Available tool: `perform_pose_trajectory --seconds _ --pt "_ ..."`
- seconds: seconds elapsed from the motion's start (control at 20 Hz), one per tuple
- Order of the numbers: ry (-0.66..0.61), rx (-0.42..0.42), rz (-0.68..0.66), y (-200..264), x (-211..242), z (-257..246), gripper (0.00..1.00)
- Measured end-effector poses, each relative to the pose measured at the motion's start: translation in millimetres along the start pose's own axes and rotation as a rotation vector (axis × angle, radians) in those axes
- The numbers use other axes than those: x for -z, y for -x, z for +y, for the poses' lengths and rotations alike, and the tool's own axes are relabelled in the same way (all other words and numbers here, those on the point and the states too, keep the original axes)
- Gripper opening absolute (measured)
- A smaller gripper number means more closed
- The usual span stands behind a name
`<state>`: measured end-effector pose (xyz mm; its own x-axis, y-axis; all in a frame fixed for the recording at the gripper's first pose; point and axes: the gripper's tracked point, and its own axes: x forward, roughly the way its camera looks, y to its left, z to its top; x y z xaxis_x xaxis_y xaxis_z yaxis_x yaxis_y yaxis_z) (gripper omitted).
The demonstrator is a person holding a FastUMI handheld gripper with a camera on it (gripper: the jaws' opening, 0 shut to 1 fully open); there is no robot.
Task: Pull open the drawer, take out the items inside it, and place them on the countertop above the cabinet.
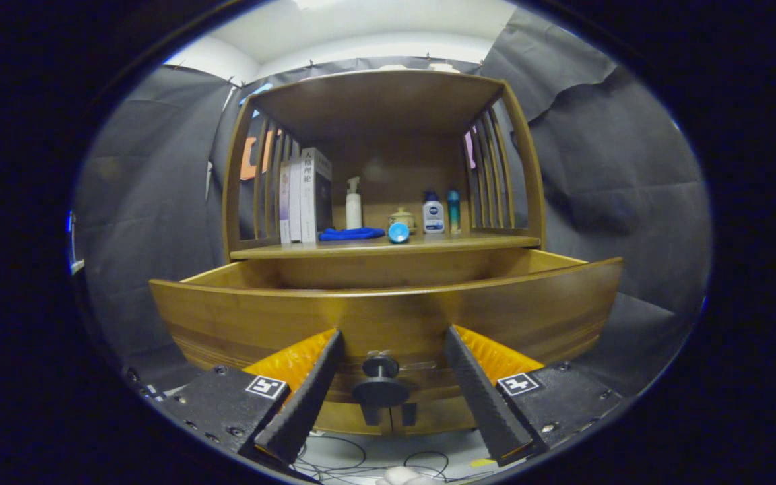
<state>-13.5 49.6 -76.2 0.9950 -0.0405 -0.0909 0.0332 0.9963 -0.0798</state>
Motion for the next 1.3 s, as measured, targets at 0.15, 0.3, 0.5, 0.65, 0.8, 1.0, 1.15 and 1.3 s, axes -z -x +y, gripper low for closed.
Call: perform_pose_trajectory --seconds 0.15,0.3,0.5,0.65,0.8,1.0,1.15,1.3 --pt "0.007 0.006 -0.017 -18 -5 3 0.99" --pt "-0.014 0.008 -0.011 -29 -7 3 0.99" --pt "-0.011 0.013 -0.016 -52 -10 3 0.99" --pt "-0.014 0.022 -0.005 -67 -11 6 0.99" --pt "-0.006 0.028 -0.022 -78 -14 5 0.99" --pt "-0.019 0.027 -0.055 -93 -10 -3 1.0" --pt "-0.038 0.027 -0.046 -99 -11 -2 0.99" --pt "-0.032 0.026 -0.04 -106 -11 -3 0.99"
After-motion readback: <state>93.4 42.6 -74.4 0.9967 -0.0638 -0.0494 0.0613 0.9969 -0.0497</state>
